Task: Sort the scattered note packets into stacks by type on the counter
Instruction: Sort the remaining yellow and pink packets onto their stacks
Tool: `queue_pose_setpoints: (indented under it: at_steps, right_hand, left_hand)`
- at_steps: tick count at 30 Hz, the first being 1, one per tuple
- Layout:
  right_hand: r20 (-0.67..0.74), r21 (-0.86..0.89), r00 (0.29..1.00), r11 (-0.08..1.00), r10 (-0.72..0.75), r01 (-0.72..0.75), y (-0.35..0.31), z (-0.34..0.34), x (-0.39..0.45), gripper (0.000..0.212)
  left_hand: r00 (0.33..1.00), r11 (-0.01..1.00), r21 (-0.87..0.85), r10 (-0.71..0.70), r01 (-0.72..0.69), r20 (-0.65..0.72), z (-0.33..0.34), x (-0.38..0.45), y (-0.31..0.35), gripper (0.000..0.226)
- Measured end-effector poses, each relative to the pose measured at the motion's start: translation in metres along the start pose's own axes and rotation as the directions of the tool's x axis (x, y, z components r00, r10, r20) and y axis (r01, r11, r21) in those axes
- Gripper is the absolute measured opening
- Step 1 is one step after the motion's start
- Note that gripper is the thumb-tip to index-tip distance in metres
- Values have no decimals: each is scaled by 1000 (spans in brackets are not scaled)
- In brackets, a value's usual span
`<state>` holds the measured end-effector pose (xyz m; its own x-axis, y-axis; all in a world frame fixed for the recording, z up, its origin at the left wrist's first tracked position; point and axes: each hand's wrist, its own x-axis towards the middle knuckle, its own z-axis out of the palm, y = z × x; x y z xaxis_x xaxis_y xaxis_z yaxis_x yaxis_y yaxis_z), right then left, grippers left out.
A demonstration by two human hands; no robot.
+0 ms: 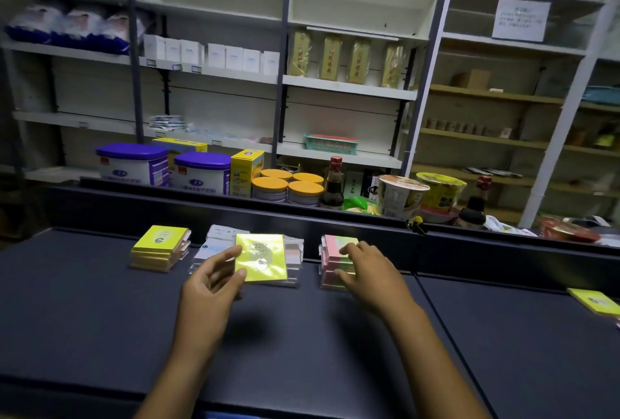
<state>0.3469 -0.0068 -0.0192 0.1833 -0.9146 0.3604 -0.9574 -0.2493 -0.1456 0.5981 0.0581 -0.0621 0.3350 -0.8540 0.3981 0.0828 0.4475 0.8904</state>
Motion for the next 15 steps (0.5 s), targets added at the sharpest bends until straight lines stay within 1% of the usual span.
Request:
queue_pose_setpoints:
  at_steps: [4, 8, 11, 15]
  right_hand:
    - [13, 41, 999, 998, -37, 37, -24, 0, -12, 44]
    - [34, 103, 996, 991, -86, 82, -53, 6, -17, 47]
    - [36, 123, 992, 986, -119, 113, -78, 11, -16, 47]
    - [32, 144, 990, 981, -138, 132, -105, 17, -8, 45]
  left_hand:
    - [999, 999, 32, 11, -10, -38, -23, -18, 17, 33]
    - [999, 998, 57, 15, -13, -45, -51, -29, 32, 31]
    - [998, 997, 74, 14, -10, -55, -73, -25, 40, 31]
    - [997, 999, 52, 5, -1, -77, -98, -11, 40, 30]
